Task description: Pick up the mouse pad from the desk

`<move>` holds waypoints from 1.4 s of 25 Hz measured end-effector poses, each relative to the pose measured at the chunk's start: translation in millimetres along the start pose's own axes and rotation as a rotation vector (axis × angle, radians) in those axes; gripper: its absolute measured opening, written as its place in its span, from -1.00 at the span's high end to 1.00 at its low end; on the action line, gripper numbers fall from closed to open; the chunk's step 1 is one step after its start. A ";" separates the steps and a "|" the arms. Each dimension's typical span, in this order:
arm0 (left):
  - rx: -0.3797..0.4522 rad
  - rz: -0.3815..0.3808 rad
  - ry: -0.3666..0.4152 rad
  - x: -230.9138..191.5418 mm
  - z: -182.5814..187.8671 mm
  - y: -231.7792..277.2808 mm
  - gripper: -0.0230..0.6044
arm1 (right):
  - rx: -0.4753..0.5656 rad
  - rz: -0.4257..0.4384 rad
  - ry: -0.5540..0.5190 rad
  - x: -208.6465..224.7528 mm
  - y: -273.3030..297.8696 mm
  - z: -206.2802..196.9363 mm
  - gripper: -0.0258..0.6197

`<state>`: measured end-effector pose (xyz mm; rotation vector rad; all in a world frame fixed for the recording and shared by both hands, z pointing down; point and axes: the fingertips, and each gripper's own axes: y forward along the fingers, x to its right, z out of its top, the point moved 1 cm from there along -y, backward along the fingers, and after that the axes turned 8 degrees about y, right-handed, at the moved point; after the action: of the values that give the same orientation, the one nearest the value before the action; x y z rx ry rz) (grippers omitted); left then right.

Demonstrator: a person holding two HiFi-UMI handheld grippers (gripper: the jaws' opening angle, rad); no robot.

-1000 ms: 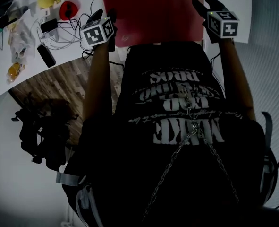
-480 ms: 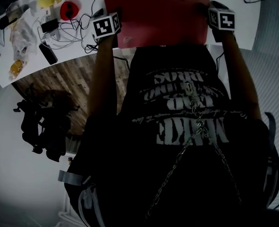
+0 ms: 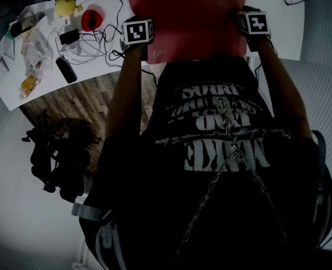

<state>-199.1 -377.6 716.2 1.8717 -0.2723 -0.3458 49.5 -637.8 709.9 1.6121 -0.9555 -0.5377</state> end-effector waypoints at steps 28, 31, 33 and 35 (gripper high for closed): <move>0.918 -0.123 0.304 68.2 115.0 -409.6 0.78 | 0.774 0.220 -0.146 -141.2 -428.3 76.1 0.79; 0.941 -0.144 0.306 70.7 120.4 -428.7 0.78 | 0.809 0.220 -0.155 -141.7 -448.8 82.2 0.79; 0.948 -0.152 0.318 74.1 122.2 -436.5 0.78 | 0.822 0.217 -0.154 -140.8 -455.6 83.0 0.79; 0.952 -0.157 0.327 76.7 122.8 -441.3 0.78 | 0.828 0.217 -0.150 -140.4 -458.4 82.7 0.79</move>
<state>-165.7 -372.6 252.9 2.8541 -0.0542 0.0177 43.4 -553.4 230.9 2.1650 -1.5750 -0.0970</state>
